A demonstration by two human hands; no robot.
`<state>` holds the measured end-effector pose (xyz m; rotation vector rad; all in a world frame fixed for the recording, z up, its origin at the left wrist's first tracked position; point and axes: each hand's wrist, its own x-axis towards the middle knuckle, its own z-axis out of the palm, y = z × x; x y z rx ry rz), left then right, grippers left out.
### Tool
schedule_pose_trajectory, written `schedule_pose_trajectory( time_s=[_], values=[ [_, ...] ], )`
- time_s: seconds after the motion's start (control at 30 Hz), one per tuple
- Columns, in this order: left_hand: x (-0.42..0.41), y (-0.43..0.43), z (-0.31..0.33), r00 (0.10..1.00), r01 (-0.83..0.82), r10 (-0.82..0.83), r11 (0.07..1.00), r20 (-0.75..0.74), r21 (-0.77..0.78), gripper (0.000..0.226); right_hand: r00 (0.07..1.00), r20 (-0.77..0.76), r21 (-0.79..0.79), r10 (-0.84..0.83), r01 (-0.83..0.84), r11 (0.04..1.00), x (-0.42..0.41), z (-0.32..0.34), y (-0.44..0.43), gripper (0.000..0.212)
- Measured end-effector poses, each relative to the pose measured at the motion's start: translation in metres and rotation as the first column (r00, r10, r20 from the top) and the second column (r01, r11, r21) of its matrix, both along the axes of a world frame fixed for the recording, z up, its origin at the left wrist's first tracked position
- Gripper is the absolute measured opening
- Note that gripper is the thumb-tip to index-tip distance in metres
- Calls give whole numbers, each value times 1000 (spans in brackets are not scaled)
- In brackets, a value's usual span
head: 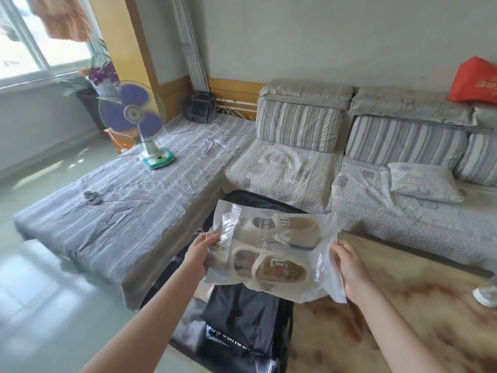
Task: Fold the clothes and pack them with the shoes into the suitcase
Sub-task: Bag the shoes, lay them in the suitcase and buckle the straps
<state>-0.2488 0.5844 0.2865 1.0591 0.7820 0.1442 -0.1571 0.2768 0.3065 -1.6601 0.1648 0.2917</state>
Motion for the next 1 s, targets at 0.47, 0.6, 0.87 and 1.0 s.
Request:
schedule_pose_trajectory(
  time_s=[0.47, 0.6, 0.87, 1.0],
  values=[
    [-42, 156, -132, 961, 75, -57, 996, -272, 57, 16, 973, -225, -215, -53, 4, 977, -51, -168, 153, 18],
    [-39, 168, -180, 942, 121, -91, 990, -324, 72, 21, 958, -265, -310, -110, 23, 950, -54, -200, 167, 17],
    [-38, 175, -263, 924, 173, -123, 979, -362, 109, 19, 963, -239, -449, -125, 4, 893, -67, -251, 175, 14],
    [-40, 181, -278, 901, 259, -171, 949, -398, 178, 18, 972, -195, -576, -131, -5, 818, -80, -271, 175, 13]
  ],
)
